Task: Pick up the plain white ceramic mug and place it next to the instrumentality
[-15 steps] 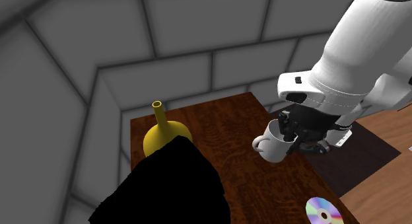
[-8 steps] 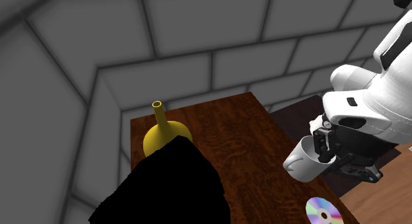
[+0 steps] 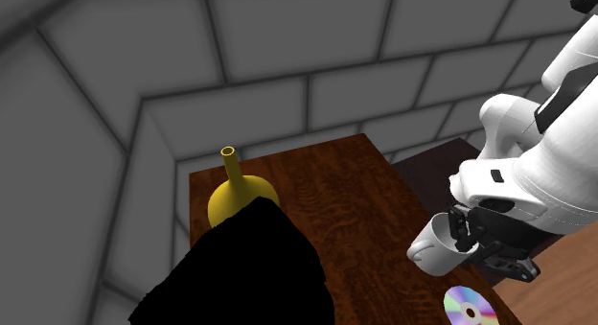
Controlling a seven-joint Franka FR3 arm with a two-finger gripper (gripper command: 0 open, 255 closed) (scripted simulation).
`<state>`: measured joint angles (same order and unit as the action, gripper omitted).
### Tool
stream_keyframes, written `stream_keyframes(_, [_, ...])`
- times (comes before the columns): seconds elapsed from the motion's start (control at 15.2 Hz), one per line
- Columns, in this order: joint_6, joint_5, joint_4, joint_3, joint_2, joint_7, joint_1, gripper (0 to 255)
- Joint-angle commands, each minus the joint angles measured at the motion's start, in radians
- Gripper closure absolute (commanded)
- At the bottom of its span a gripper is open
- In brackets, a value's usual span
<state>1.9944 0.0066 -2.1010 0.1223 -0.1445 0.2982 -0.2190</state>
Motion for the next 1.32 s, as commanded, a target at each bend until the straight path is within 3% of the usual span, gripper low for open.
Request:
stream_keyframes(0.0, [0.028, -0.001, -0.022, 0.0, 0.005, -0.001, 0.001, 255])
stream_keyframes(1.25, [0.284, -0.016, -0.177, 0.004, 0.107, 0.013, 0.0, 255])
